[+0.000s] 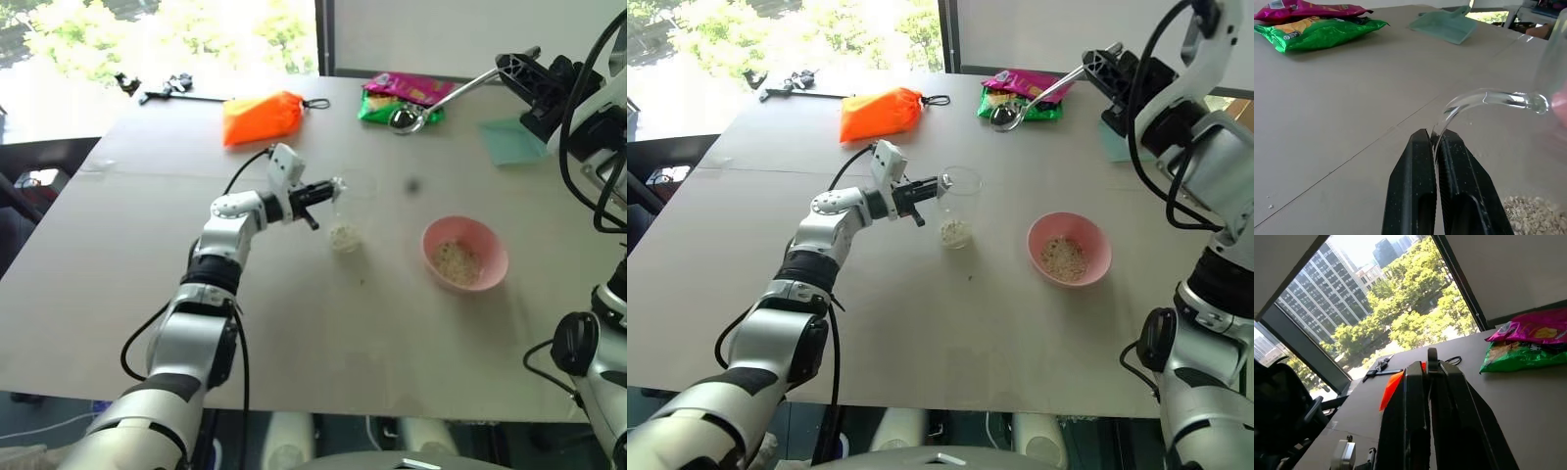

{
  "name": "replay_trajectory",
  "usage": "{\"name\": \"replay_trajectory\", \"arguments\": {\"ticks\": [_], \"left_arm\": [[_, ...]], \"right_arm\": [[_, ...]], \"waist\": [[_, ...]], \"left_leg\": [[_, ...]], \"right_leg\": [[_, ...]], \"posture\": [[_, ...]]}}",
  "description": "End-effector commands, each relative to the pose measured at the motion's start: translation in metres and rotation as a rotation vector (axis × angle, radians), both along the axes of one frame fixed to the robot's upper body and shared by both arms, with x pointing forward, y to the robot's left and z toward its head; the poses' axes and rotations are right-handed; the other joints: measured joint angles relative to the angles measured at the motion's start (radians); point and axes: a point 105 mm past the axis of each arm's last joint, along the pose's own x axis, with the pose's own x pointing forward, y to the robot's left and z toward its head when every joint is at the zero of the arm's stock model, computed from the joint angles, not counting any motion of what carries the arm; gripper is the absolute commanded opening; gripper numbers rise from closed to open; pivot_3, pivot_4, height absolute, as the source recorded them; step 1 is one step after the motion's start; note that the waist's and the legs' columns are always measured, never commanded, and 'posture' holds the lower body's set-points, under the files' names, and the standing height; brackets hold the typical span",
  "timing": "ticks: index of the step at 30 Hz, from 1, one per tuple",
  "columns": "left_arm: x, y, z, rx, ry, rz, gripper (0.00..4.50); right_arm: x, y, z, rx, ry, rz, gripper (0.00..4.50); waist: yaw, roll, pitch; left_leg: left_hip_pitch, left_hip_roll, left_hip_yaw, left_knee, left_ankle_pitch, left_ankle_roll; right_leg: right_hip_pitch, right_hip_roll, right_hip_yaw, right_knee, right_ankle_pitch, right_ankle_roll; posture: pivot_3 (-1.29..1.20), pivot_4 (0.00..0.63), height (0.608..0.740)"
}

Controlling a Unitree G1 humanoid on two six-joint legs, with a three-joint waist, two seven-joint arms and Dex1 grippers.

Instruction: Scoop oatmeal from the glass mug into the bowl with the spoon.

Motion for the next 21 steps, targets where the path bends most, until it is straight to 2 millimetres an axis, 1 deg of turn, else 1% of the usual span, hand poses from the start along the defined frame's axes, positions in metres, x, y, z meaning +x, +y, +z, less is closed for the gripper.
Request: {"name": "replay_trajectory", "arguments": {"ticks": [1, 4, 7, 11, 15, 19, 21], "left_arm": [[0.001, 0.005, 0.023, -0.071, -0.078, 0.077, 0.05], [0.001, 0.008, 0.034, -0.084, -0.134, 0.145, 0.05], [-0.001, 0.012, 0.05, -0.11, -0.21, 0.223, 0.05], [-0.011, 0.016, 0.065, -0.107, -0.326, 0.292, 0.05], [-0.023, 0.019, 0.072, -0.097, -0.394, 0.307, 0.05], [-0.03, 0.024, 0.075, -0.07, -0.441, 0.331, 0.05], [-0.033, 0.027, 0.077, -0.054, -0.47, 0.351, 0.05]], "right_arm": [[-0.021, 0.018, 0.016, -0.051, -0.103, 0.094, 0.0], [-0.027, 0.031, 0.015, -0.099, -0.125, 0.154, 0.0], [-0.029, 0.044, 0.013, -0.136, -0.139, 0.196, 0.0], [-0.022, 0.059, 0.009, -0.208, -0.152, 0.217, 0.0], [-0.01, 0.063, 0.007, -0.22, -0.154, 0.215, 0.0], [-0.004, 0.065, 0.008, -0.251, -0.169, 0.206, 0.0], [-0.003, 0.074, 0.003, -0.366, -0.206, 0.202, 0.0]], "waist": [[0.0, 0.0, 0.0], [0.001, 0.0, 0.0], [0.002, 0.0, 0.0], [0.001, 0.0, 0.0], [0.002, 0.0, 0.0], [0.004, 0.0, 0.0], [0.003, 0.0, 0.0]], "left_leg": [[0.0, 0.0, 0.0, 0.0, 0.0, 0.0], [-0.001, 0.0, 0.0, 0.0, 0.0, 0.0], [-0.001, 0.0, -0.001, 0.0, 0.0, 0.0], [-0.001, 0.0, 0.0, 0.0, 0.0, 0.0], [-0.001, 0.0, -0.001, 0.0, 0.0, 0.0], [-0.001, 0.0, 0.0, 0.0, 0.0, 0.0], [-0.001, 0.0, 0.0, 0.0, 0.0, 0.0]], "right_leg": [[0.0, 0.0, 0.0, 0.0, 0.0, 0.0], [0.0, 0.0, 0.0, 0.0, 0.0, 0.0], [0.0, 0.0, 0.0, -0.001, 0.0, 0.0], [0.0, 0.0, 0.0, -0.001, 0.0, 0.0], [0.0, 0.0, -0.001, 0.0, 0.0, 0.0], [0.0, 0.0, -0.001, 0.0, 0.0, 0.0], [0.0, 0.0, -0.001, 0.0, 0.0, 0.0]], "posture": [[0.0, 0.15, 0.74], [0.0, 0.15, 0.74], [0.0, 0.15, 0.74], [0.0, 0.15, 0.74], [0.0, 0.15, 0.74], [0.0, 0.15, 0.74], [0.0, 0.15, 0.74]]}}
